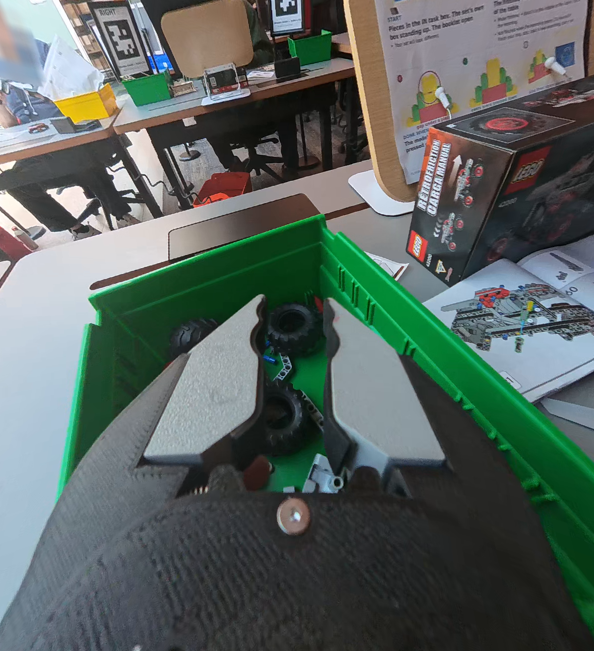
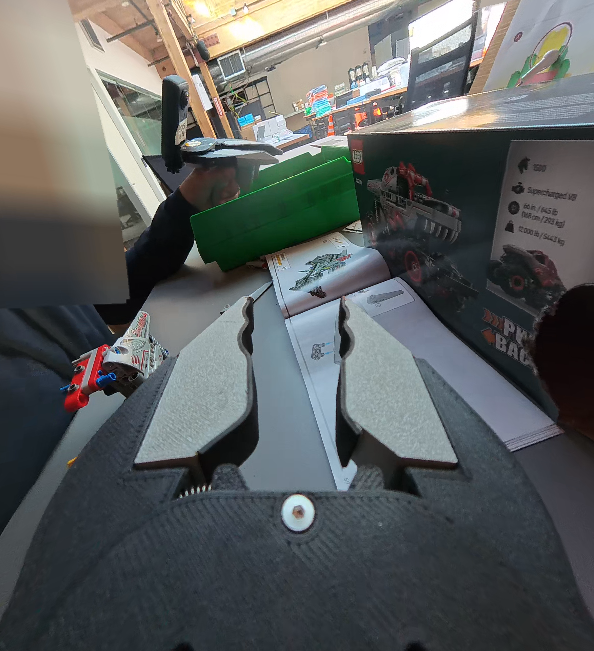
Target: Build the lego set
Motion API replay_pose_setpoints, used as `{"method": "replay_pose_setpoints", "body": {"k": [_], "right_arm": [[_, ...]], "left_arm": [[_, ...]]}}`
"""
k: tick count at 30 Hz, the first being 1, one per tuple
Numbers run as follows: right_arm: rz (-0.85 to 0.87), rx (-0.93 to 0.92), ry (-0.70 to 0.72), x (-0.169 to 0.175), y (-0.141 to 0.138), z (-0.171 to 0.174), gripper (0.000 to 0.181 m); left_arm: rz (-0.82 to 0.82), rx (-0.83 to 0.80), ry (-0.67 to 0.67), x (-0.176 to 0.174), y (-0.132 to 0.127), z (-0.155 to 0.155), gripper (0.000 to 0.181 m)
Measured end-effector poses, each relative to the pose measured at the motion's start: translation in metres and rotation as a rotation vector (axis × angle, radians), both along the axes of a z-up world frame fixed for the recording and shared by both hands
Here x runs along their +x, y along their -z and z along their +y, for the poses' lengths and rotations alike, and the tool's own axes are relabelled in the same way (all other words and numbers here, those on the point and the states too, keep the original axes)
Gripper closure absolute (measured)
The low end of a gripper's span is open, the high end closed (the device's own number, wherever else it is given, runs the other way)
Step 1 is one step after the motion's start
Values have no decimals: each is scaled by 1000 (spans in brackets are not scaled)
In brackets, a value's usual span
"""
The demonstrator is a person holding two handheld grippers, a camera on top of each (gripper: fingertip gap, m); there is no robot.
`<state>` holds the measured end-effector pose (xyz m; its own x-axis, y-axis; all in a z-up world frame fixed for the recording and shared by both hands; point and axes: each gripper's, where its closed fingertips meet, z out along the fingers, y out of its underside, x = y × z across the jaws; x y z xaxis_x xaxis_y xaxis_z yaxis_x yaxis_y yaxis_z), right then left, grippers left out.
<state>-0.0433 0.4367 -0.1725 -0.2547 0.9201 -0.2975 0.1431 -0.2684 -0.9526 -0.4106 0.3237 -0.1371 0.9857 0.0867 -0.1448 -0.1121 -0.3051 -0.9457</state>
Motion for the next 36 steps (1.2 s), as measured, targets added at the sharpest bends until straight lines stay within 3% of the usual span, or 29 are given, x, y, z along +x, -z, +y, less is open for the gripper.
{"method": "replay_pose_setpoints", "body": {"k": [5,8,15,19,21,28,30,33,36], "right_arm": [[13,-31,37,0,-2,9,136],[16,-39,61,1,-2,13,136],[-1,-29,99,-2,0,19,137],[-2,-28,105,-2,0,20,137],[-1,-29,105,-2,0,20,137],[-3,-22,102,-2,0,19,137],[-1,-22,101,-2,0,19,137],[-2,-18,99,-2,0,18,137],[-6,-15,95,-2,1,18,137]], "left_arm": [[-31,-89,-22,-4,17,2,153],[-21,-109,-40,-7,20,1,181],[-26,-257,-43,-5,44,-5,181],[-70,-327,76,15,56,-8,169],[-44,-353,57,11,61,-9,166],[18,-416,-28,-9,71,-16,181],[40,-389,-136,-30,62,-20,181],[10,-211,-244,-54,25,-26,181],[4,-253,-279,-63,31,-33,181]]}}
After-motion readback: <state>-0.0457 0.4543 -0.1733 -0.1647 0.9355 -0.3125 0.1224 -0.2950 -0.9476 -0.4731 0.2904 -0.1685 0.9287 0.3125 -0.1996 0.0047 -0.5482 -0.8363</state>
